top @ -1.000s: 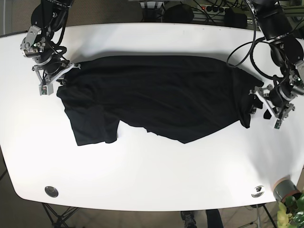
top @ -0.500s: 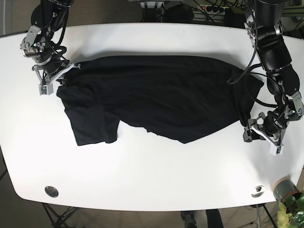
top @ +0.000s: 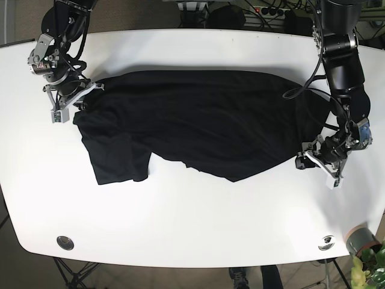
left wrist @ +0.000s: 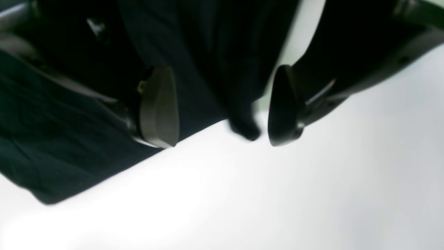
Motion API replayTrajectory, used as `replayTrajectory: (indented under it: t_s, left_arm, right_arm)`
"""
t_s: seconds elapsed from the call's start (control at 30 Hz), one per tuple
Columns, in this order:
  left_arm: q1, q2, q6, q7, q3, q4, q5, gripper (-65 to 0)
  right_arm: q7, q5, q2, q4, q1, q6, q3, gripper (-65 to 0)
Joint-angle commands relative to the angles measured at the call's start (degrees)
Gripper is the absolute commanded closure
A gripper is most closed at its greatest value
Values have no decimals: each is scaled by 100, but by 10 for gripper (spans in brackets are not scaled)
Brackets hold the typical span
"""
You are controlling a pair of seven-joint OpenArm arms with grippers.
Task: Fold the T-shirt properly
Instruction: 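Release the left gripper and regrasp the shirt's side edge, then lift the shirt with both grippers, swing it and lay it flat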
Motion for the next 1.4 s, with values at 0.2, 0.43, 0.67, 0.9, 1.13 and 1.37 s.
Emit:
replayTrajectory:
  t_s: [0.2, 0.43, 0.67, 0.9, 1.13, 1.37]
  left_arm:
    - [-184, -104, -25, -270, 114, -456, -74, -383]
    - [-167, -104, -34, -270, 87, -482, -74, -347]
    - [-167, -104, -43, -489, 61, -482, -83, 0]
    - [-123, -113, -51, -674, 61, -473, -109, 0]
    - [-35, -218, -43, -665, -203, 221, -100, 0]
    - [106, -227, -43, -656, -634, 1171, -109, 0]
  right_arm:
    - [118, 86, 55, 102, 41, 16, 16, -19]
    - [118, 86, 55, 102, 50, 16, 16, -19]
    - [118, 86, 55, 102, 173, 16, 16, -19]
    - [118, 86, 55, 102, 296, 7, 16, -19]
    - [118, 86, 81, 93, 480, -10, 16, -19]
    - [118, 86, 90, 67, 982, -19, 16, -19]
